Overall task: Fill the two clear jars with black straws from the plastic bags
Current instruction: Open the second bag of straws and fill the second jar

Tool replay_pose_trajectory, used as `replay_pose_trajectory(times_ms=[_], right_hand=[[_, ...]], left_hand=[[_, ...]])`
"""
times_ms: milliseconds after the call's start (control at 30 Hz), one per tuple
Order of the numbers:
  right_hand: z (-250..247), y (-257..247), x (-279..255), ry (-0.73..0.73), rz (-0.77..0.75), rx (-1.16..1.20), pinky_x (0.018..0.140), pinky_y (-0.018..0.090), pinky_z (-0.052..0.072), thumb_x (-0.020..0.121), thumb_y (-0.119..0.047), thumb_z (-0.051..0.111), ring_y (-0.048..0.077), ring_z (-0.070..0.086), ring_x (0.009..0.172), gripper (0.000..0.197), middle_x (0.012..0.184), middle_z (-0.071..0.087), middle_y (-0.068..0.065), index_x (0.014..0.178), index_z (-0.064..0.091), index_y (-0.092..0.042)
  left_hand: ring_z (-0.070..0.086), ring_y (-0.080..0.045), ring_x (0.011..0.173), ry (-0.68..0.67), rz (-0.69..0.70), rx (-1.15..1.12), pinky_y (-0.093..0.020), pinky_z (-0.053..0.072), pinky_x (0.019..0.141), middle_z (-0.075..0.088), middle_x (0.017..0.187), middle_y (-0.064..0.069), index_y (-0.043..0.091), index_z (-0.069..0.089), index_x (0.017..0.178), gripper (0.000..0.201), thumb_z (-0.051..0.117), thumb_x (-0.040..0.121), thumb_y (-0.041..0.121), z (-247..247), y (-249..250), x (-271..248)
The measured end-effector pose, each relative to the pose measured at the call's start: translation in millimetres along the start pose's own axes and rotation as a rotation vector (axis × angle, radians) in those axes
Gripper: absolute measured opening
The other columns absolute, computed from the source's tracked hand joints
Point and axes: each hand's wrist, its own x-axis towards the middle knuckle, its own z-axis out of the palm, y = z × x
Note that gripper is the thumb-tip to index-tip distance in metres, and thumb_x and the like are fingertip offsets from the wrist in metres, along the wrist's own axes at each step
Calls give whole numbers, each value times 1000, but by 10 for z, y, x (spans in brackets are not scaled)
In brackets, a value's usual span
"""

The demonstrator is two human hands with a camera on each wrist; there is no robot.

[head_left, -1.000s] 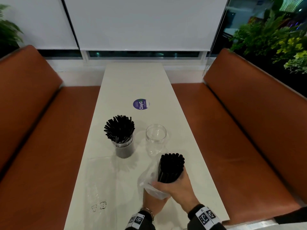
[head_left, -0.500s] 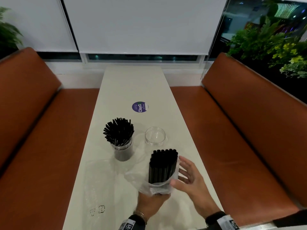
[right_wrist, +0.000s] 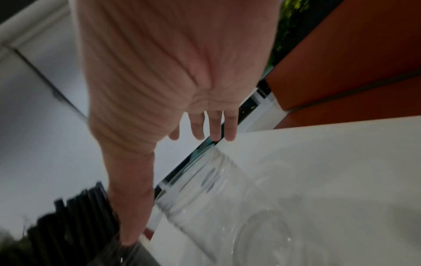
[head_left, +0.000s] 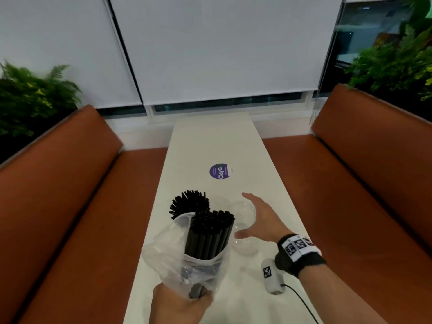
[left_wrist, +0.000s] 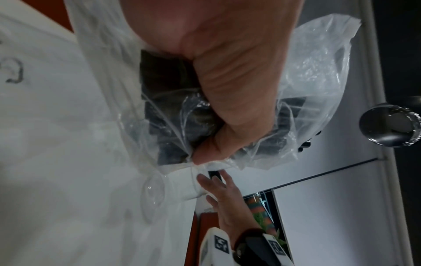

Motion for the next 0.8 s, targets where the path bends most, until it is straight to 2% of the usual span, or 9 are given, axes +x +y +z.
replay_pose_trajectory(times_ms=[67,100,200,267,367,467,600,700,800], right_hand=[[190,-27,182,18,-20,-57,128,45,28,56,-45,100,25,28,156,131,172,26,-2,163,26,-35],[268,-11,240,43,-25,-73,127,44,30,58,-43,100,27,32,154,127,171,31,1,163,28,-32],[393,59,218,131,-27,-70,118,39,40,62,-43,98,27,46,141,112,157,47,1,157,41,-26],[373,114,67,130,-34,-67,115,36,42,61,-45,97,24,47,137,110,152,49,-2,155,43,-27],[291,229,-277,60,-67,-118,113,30,41,60,-48,95,17,46,135,114,151,48,-8,156,39,-32],[200,310,-638,23,-76,-115,112,25,37,57,-53,95,14,44,138,121,152,47,-12,159,34,-34],[102,360,-911,51,-103,-99,111,21,35,59,-54,93,7,42,140,118,153,46,-17,159,32,-37],[76,363,-990,48,-134,-82,109,18,33,61,-49,94,4,42,140,117,153,45,-18,159,30,-38],[73,362,-992,59,-144,-58,109,17,34,62,-48,95,4,46,138,116,153,48,-20,159,31,-38]], left_hand=[[72,-4,90,18,-21,51,-25,63,82,74,102,11,30,65,105,88,83,33,76,-35,18,11],[72,-9,96,40,-26,73,-26,63,84,70,107,8,28,61,110,94,83,32,75,-85,67,-4],[72,-10,101,-7,25,187,-27,61,90,71,111,10,32,60,114,81,84,45,67,-298,412,-116],[73,-7,91,-19,96,274,-25,61,84,75,98,14,38,62,107,61,79,53,59,-421,622,-160],[63,-10,78,2,176,410,-22,53,68,65,81,13,36,59,105,57,73,56,63,-535,890,-276],[62,-16,80,-56,251,552,-23,46,67,63,82,10,39,55,113,55,72,65,61,-558,1095,-366],[70,-24,99,-209,368,846,-28,46,71,69,104,2,39,52,127,63,66,68,59,-543,1318,-318],[68,-25,92,-299,385,987,-29,52,72,55,89,4,31,53,115,50,69,68,39,-582,1605,-327],[71,-19,82,-347,370,1091,-32,64,75,66,84,7,24,61,95,38,71,58,22,-622,1904,-318]])
